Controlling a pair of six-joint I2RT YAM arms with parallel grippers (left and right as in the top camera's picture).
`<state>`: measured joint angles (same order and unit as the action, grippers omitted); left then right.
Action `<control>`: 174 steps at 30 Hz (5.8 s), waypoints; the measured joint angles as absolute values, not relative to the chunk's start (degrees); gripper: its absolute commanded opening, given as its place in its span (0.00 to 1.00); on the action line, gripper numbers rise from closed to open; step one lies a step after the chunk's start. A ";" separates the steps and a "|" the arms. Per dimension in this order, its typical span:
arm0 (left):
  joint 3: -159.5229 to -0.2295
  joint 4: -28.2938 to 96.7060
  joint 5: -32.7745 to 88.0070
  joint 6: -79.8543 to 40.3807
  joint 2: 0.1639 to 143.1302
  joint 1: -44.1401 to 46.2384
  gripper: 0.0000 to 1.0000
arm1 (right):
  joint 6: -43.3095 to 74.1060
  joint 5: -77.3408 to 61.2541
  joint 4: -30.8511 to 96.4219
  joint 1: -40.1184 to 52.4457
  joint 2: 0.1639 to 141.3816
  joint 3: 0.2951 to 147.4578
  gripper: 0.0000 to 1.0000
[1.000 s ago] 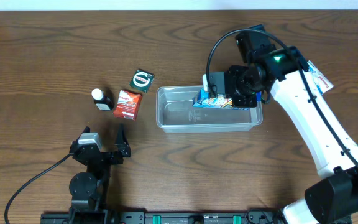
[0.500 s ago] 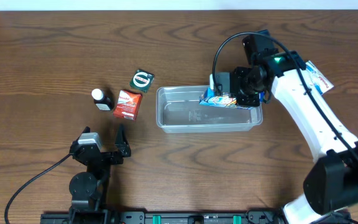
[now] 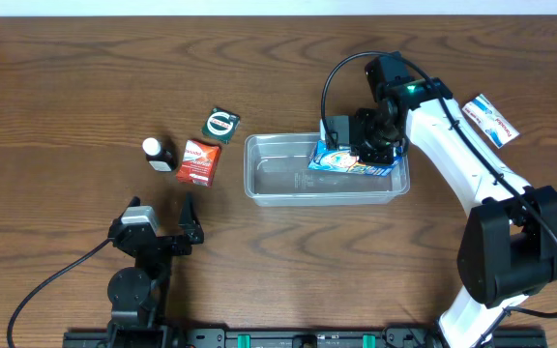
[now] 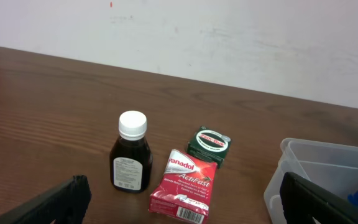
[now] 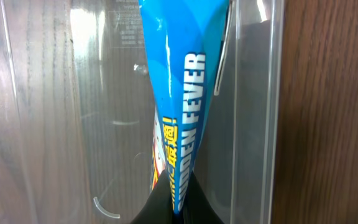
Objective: Pack container
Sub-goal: 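Lower the blue box into the container and open right gripper, then move right gripper to the white Panadol box and grasp it, then carry the white Panadol box over the container and lower it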
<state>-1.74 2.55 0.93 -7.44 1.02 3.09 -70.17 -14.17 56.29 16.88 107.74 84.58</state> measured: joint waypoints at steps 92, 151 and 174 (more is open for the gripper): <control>-1.74 2.55 0.93 -7.46 1.02 3.09 0.98 | -4.23 4.99 59.48 -3.70 110.98 102.67 0.99; -1.74 2.55 0.93 -7.44 1.02 3.09 0.98 | -28.34 -1.50 47.53 -19.16 131.41 101.47 0.52; -1.74 2.55 0.93 -7.44 1.02 3.09 0.98 | -24.27 -10.44 58.89 -5.41 105.12 101.54 0.41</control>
<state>-1.74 2.55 0.93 -7.44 1.02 3.09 -24.27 -10.44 58.89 -5.41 105.12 101.54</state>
